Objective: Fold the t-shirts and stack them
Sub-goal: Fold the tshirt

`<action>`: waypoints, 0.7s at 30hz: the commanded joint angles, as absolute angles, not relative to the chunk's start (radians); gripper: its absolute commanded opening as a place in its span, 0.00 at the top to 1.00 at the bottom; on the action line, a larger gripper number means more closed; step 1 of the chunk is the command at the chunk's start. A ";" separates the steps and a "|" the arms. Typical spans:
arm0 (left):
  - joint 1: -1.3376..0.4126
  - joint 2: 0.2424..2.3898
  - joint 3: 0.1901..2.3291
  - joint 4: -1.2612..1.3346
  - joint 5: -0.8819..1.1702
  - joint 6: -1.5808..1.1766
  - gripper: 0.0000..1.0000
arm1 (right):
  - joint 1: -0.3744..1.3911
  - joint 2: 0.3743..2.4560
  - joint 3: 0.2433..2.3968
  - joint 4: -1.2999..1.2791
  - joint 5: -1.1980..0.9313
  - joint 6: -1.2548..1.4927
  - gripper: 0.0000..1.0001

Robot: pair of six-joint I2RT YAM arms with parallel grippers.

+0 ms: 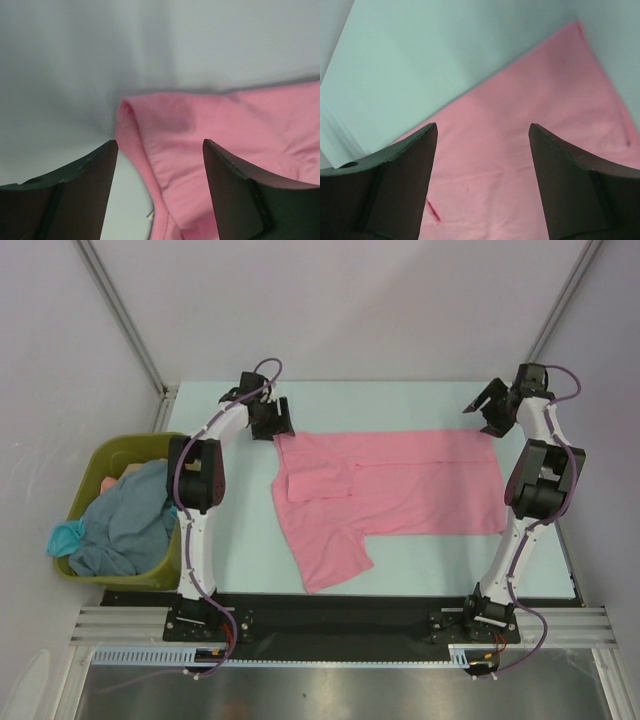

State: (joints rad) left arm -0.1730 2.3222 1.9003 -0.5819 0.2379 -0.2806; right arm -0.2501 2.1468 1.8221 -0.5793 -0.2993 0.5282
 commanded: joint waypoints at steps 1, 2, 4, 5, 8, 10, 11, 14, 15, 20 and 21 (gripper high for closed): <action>-0.164 2.336 1.954 -0.534 0.275 -0.307 0.25 | -0.259 2.216 1.955 -0.619 -0.246 0.399 0.21; -0.164 2.344 1.951 -0.526 0.278 -0.320 0.26 | -0.267 2.235 1.983 -0.638 -0.236 0.381 0.21; -0.161 2.352 1.953 -0.525 0.272 -0.331 0.27 | -0.278 2.279 2.040 -0.667 -0.224 0.341 0.21; -0.161 2.356 1.953 -0.526 0.273 -0.337 0.31 | -0.279 2.290 2.049 -0.667 -0.221 0.327 0.21; -0.155 2.361 1.947 -0.540 0.259 -0.351 0.39 | -0.291 2.319 2.074 -0.667 -0.181 0.299 0.23; -0.153 2.352 1.934 -0.537 0.268 -0.356 0.39 | -0.301 2.336 2.088 -0.683 -0.155 0.287 0.23; -0.152 2.349 1.928 -0.535 0.270 -0.357 0.42 | -0.313 2.351 2.101 -0.687 -0.149 0.284 0.25; -0.152 2.345 1.905 -0.522 0.287 -0.368 0.45 | -0.330 2.391 2.137 -0.710 -0.141 0.262 0.29; -0.150 2.347 1.905 -0.522 0.293 -0.371 0.46 | -0.333 2.399 2.146 -0.715 -0.147 0.256 0.29; -0.143 2.359 1.911 -0.522 0.307 -0.388 0.55 | -0.333 2.448 2.183 -0.692 -0.216 0.201 0.35; -0.141 2.362 1.911 -0.522 0.314 -0.391 0.56 | -0.330 2.456 2.186 -0.684 -0.221 0.196 0.36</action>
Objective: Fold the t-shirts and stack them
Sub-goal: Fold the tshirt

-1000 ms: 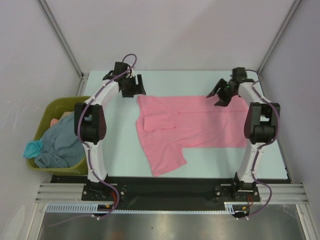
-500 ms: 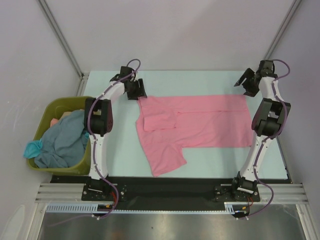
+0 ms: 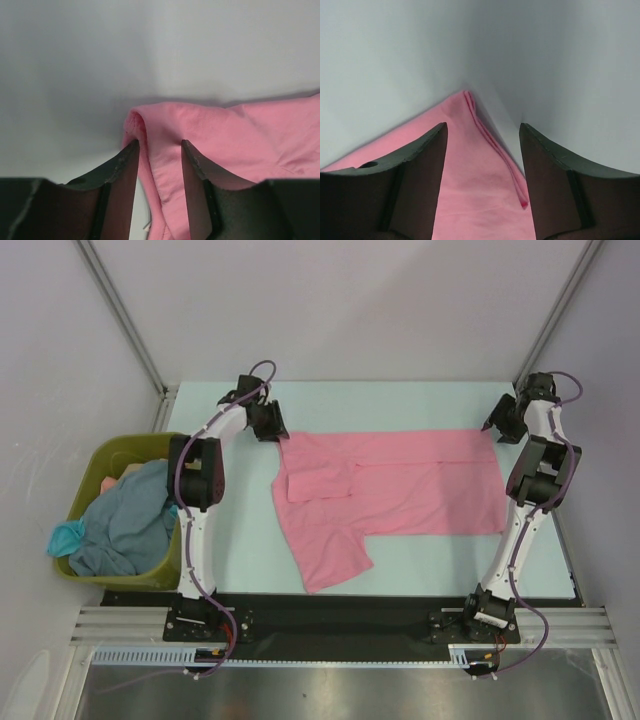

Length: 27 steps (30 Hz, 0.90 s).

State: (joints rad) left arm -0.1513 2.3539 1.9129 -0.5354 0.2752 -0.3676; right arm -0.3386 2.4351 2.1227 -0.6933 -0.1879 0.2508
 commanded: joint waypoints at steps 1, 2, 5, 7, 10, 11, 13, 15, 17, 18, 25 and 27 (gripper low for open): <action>-0.138 2.364 1.910 -0.519 0.318 -0.396 0.58 | -0.330 2.462 2.190 -0.678 -0.232 0.192 0.36; -0.135 2.368 1.910 -0.511 0.330 -0.405 0.61 | -0.328 2.470 2.201 -0.675 -0.251 0.187 0.37; -0.124 2.378 1.911 -0.503 0.351 -0.423 0.65 | -0.322 2.511 2.235 -0.698 -0.268 0.183 0.42; -0.121 2.381 1.910 -0.500 0.363 -0.436 0.69 | -0.319 2.525 2.237 -0.703 -0.278 0.183 0.46; -0.115 2.382 1.905 -0.488 0.373 -0.448 0.76 | -0.318 2.530 2.215 -0.703 -0.252 0.189 0.57; -0.114 2.385 1.905 -0.483 0.376 -0.451 0.79 | -0.319 2.533 2.211 -0.701 -0.252 0.195 0.62; -0.112 2.387 1.910 -0.477 0.380 -0.463 0.91 | -0.324 2.540 2.203 -0.695 -0.252 0.212 0.75; -0.107 2.387 1.914 -0.454 0.379 -0.472 0.99 | -0.324 2.549 2.203 -0.673 -0.250 0.238 0.83; -0.101 2.387 1.919 -0.425 0.365 -0.486 1.00 | -0.324 2.556 2.203 -0.640 -0.236 0.258 0.99; -0.100 2.384 1.919 -0.414 0.357 -0.491 1.00 | -0.324 2.557 2.201 -0.623 -0.227 0.271 1.00; -0.057 2.390 1.956 -0.324 0.259 -0.541 1.00 | -0.333 2.562 2.198 -0.488 -0.176 0.434 1.00; -0.048 2.401 1.980 -0.319 0.230 -0.552 1.00 | -0.333 2.571 2.206 -0.469 -0.173 0.455 1.00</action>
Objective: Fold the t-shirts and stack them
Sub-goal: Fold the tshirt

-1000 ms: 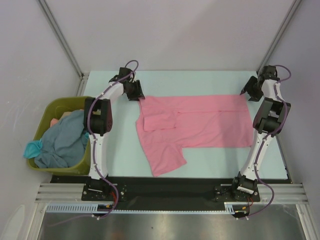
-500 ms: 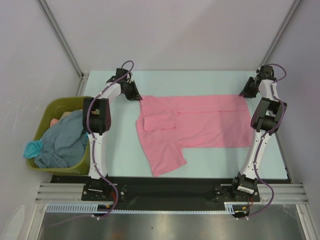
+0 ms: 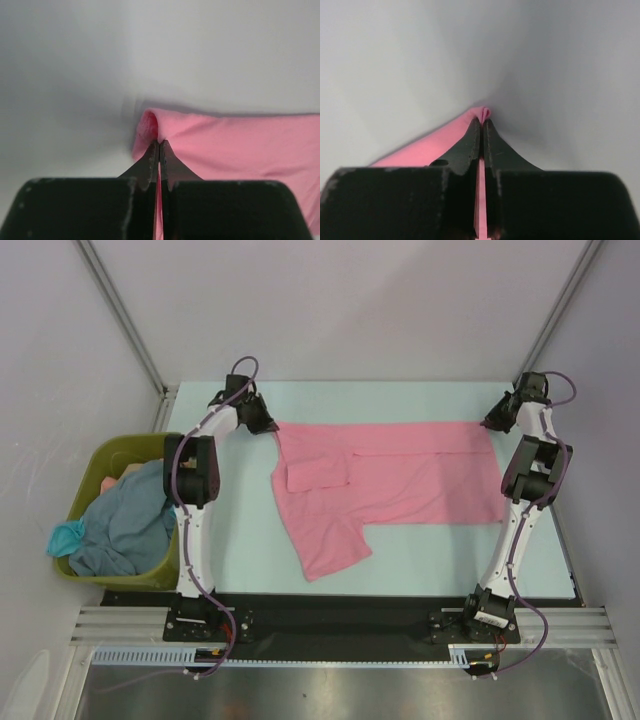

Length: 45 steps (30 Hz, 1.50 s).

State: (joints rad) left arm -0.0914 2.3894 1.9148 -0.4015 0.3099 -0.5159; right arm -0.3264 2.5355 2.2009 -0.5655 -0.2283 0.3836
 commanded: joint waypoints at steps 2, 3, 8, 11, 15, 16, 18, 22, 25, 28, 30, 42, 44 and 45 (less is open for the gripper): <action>-0.032 2.436 2.035 -0.318 0.244 -0.561 1.00 | -0.333 2.576 2.204 -0.456 -0.176 0.488 1.00; -0.026 2.454 2.057 -0.318 0.255 -0.575 1.00 | -0.331 2.582 2.206 -0.453 -0.178 0.497 1.00; -0.018 2.462 2.120 -0.304 0.270 -0.557 0.68 | -0.327 2.603 2.298 -0.520 -0.206 0.512 0.80; -0.029 2.422 2.115 -0.351 0.244 -0.503 0.44 | -0.337 2.620 2.459 -0.671 -0.203 0.485 0.64; -0.038 2.288 2.054 -0.402 0.207 -0.431 0.18 | -0.376 2.524 2.473 -0.819 -0.131 0.462 0.38; -0.046 2.264 2.022 -0.413 0.199 -0.423 0.17 | -0.388 2.463 2.424 -0.863 -0.092 0.459 0.34; -0.064 2.200 2.003 -0.472 0.196 -0.396 0.18 | -0.396 2.398 2.367 -0.912 -0.040 0.437 0.31; -0.132 2.006 1.819 -0.512 0.173 -0.373 0.24 | -0.380 2.238 2.165 -1.002 -0.002 0.458 0.28; -0.198 1.840 1.577 -0.473 0.149 -0.385 0.28 | -0.362 2.077 1.915 -0.954 -0.009 0.494 0.28; -0.247 1.669 1.392 -0.514 0.166 -0.411 0.31 | -0.309 1.921 1.714 -0.902 -0.055 0.509 0.28; -0.273 1.551 1.309 -0.544 0.147 -0.417 0.36 | -0.250 1.821 1.589 -0.888 -0.078 0.511 0.28; -0.483 1.282 0.775 -0.510 0.153 -0.693 0.61 | -0.124 1.517 1.157 -0.764 -0.199 0.476 0.29; -0.488 1.318 0.742 -0.477 0.170 -0.703 0.60 | -0.136 1.493 1.163 -0.787 -0.196 0.450 0.29; -0.488 1.333 0.744 -0.463 0.163 -0.703 0.59 | -0.140 1.480 1.161 -0.788 -0.192 0.443 0.29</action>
State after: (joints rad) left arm -0.4862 1.3109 0.7521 -0.5495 0.1467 -0.6270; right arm -0.1226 1.5482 1.1549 -0.8055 -0.1795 0.4831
